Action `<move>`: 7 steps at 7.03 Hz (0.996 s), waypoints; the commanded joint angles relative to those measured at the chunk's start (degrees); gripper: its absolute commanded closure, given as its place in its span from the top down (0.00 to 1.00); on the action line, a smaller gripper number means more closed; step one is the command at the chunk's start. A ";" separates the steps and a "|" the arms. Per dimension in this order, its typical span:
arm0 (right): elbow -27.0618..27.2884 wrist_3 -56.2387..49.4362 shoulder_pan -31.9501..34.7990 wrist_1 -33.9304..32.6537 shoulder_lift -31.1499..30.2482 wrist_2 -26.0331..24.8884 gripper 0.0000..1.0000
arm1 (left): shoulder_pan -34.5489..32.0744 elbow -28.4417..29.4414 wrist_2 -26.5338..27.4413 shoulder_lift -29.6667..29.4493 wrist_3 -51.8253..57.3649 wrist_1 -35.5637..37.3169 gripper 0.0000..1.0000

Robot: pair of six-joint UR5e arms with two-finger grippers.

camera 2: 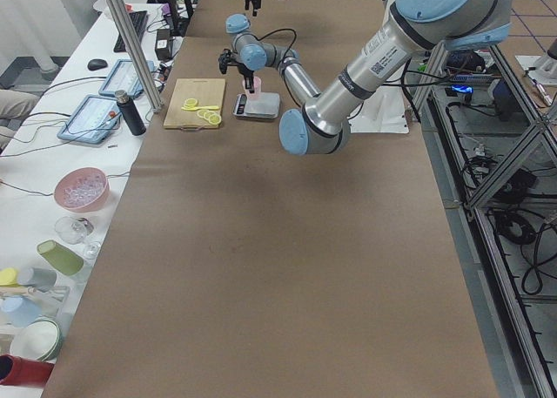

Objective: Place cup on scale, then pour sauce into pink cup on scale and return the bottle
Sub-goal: 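Carry the pink cup with the left gripper over the scale tray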

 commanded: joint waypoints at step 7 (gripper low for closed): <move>-0.51 0.07 -0.40 -0.07 0.68 -0.10 1.00 | 3.55 1.05 3.50 0.36 -1.43 -2.41 0.00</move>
